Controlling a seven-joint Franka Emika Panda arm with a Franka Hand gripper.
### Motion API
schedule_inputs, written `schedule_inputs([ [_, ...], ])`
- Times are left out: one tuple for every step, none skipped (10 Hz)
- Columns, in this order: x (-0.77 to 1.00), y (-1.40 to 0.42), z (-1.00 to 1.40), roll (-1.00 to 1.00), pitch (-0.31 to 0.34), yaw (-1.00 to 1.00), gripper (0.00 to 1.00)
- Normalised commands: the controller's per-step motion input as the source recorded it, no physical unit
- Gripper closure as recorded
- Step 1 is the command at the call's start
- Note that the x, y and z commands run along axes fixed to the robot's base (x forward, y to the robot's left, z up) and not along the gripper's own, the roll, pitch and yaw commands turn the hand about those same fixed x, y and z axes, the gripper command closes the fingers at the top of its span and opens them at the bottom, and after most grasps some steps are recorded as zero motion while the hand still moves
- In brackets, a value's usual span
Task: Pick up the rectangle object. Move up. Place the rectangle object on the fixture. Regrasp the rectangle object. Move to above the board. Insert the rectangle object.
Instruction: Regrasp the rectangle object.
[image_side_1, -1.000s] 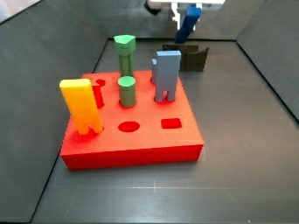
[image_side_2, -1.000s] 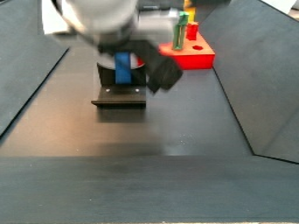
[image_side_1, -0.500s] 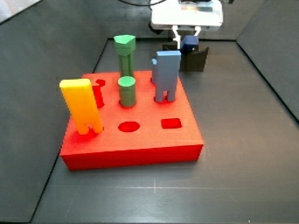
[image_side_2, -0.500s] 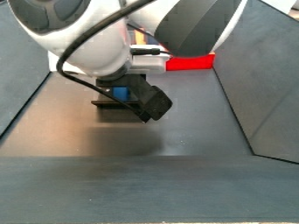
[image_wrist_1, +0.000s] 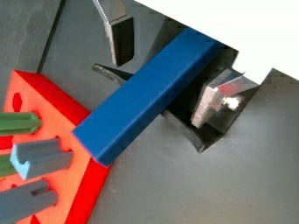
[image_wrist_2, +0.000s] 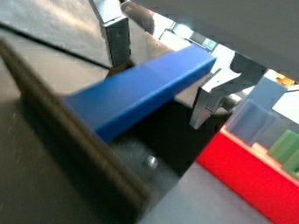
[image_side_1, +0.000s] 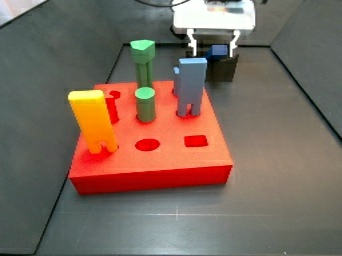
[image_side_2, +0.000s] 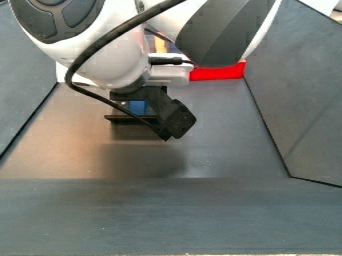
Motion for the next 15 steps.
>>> schedule_inputs([
  [-0.01, 0.00, 1.00, 0.00, -0.005, 0.03, 0.00],
  [-0.02, 0.01, 1.00, 0.01, 0.006, 0.03, 0.00],
  [-0.03, 0.00, 1.00, 0.04, 0.022, 0.03, 0.00],
  [-0.04, 0.00, 1.00, 0.06, 0.048, 0.03, 0.00],
  [-0.04, 0.00, 0.87, 0.06, 0.065, 0.02, 0.00],
  [-0.03, 0.00, 0.69, 0.05, 0.078, 0.01, 0.00],
  [-0.03, 0.01, 0.51, 0.05, 0.091, 0.00, 0.00],
  [-0.02, 0.00, 0.27, 0.06, 0.095, -0.02, 0.00],
  [0.01, -1.00, 0.95, 1.00, 0.067, 0.03, 0.00],
  [0.01, -1.00, 0.90, 1.00, 0.062, 0.03, 0.00],
  [-0.01, -1.00, 0.89, 1.00, 0.057, 0.03, 0.00],
  [-0.07, -1.00, 0.84, 1.00, 0.048, 0.03, 0.00],
  [-0.08, -0.93, 0.74, 1.00, 0.045, 0.03, 0.00],
  [-0.06, -0.69, 0.44, 1.00, 0.041, 0.02, 0.00],
  [-0.04, -0.43, 0.13, 1.00, 0.038, 0.02, 0.00],
])
